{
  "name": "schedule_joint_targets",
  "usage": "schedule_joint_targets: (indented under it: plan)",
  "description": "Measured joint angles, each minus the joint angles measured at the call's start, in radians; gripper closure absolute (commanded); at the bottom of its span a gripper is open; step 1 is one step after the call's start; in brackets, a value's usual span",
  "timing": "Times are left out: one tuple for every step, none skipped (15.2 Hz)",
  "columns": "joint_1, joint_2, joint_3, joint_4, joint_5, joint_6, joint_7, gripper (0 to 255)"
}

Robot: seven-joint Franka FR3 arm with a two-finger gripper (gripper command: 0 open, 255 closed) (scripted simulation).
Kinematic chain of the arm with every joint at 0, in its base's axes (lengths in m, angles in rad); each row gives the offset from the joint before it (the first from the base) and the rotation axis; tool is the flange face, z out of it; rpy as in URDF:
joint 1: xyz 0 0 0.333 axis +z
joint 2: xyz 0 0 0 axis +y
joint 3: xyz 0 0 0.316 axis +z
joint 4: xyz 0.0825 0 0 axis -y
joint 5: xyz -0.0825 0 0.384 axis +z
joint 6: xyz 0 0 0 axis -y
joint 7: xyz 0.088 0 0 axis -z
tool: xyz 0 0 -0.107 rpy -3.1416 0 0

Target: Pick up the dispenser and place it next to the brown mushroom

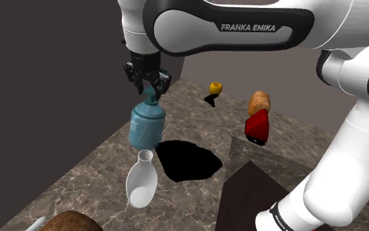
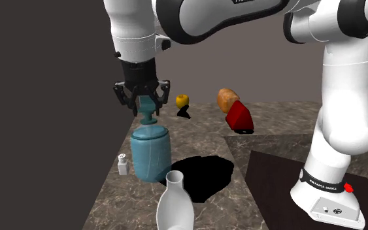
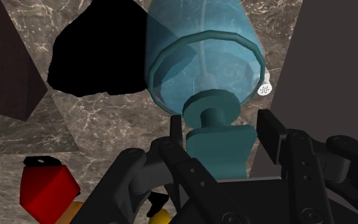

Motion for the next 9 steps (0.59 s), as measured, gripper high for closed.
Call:
schedule_joint_targets:
  plan:
    - [0.002, 0.0, 0.001, 0.012, 0.001, -0.012, -0.003, 255]
    - [0.004, 0.002, 0.001, 0.026, -0.001, -0.023, -0.006, 255]
    - [0.005, 0.003, 0.001, 0.034, -0.001, -0.031, -0.008, 255]
    - [-0.01, -0.016, -0.001, 0.017, 0.011, -0.023, -0.023, 255]
    - [-0.027, -0.034, -0.005, 0.004, 0.023, -0.016, -0.042, 255]
    - [-0.052, -0.069, -0.01, -0.03, 0.045, 0.001, -0.067, 255]
    - [-0.07, -0.083, -0.018, -0.044, 0.055, 0.012, -0.09, 255]
    - [-0.092, -0.115, -0.026, -0.082, 0.074, 0.035, -0.115, 255]
    - [-0.112, -0.137, -0.037, -0.106, 0.088, 0.053, -0.141, 255]
